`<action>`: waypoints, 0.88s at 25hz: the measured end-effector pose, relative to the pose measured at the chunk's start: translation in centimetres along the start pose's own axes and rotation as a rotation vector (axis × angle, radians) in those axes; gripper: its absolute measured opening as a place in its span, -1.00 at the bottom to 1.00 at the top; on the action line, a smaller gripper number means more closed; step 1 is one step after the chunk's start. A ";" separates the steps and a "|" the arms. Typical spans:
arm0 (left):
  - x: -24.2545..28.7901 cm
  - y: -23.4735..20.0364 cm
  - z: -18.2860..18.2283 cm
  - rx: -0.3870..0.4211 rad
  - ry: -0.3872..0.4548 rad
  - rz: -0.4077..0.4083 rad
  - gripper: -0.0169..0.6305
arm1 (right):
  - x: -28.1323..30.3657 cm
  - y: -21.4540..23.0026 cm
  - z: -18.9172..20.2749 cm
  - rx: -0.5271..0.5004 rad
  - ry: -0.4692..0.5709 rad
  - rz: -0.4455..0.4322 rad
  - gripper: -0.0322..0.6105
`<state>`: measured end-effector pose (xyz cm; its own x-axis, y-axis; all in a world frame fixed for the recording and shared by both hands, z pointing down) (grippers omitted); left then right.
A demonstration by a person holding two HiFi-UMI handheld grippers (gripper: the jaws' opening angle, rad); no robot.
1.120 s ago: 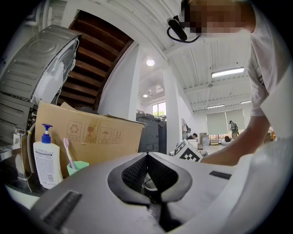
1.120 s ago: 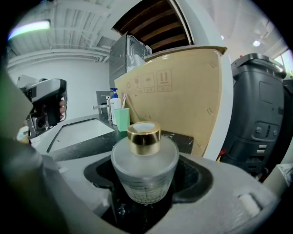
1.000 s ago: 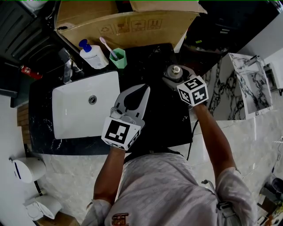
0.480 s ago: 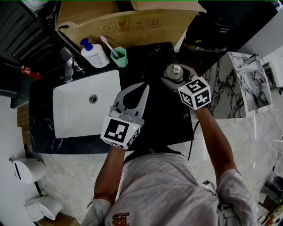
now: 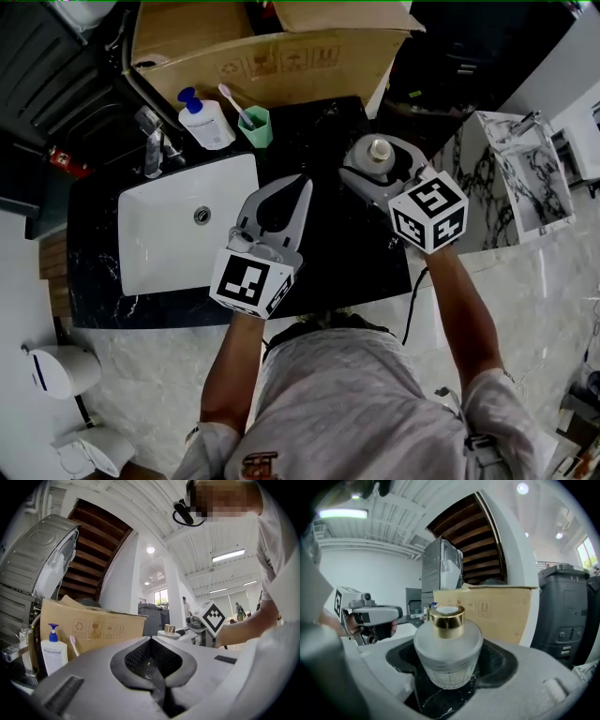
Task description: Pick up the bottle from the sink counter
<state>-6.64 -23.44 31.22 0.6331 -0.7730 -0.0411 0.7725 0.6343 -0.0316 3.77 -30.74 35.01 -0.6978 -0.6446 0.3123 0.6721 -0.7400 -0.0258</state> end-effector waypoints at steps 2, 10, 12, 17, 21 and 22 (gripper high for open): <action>-0.2 0.3 -0.6 0.014 0.011 0.005 -0.95 | -0.9 -0.9 -1.1 -0.014 0.028 -0.007 0.14; -0.9 1.5 -2.1 0.039 0.040 0.016 -0.95 | -4.0 -3.6 -4.2 -0.048 0.111 -0.033 0.14; -1.1 1.6 -2.3 0.042 0.043 0.017 -0.95 | -4.5 -4.0 -4.7 -0.053 0.124 -0.034 0.14; -1.4 1.8 -2.7 0.043 0.054 0.016 -0.95 | -5.2 -4.8 -5.2 -0.047 0.144 -0.038 0.14; -1.6 1.9 -2.9 0.044 0.063 0.017 -0.95 | -5.5 -5.0 -5.4 -0.043 0.155 -0.038 0.14; -1.7 2.0 -2.9 0.044 0.065 0.018 -0.95 | -5.5 -5.0 -5.5 -0.042 0.158 -0.036 0.14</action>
<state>-6.32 -20.89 28.29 0.6431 -0.7584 -0.1058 0.7636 0.6456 0.0139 2.90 -24.48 28.23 -0.7536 -0.6373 0.1610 0.6373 -0.7684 -0.0583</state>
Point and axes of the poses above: the fingertips, and each gripper's own axes: x forward along the fingers, y to its right, z out of its underside, the point moved 3 cm from there along -x, backward along the fingers, and after that the axes turned 3 degrees about z, right-handed, at the moved point
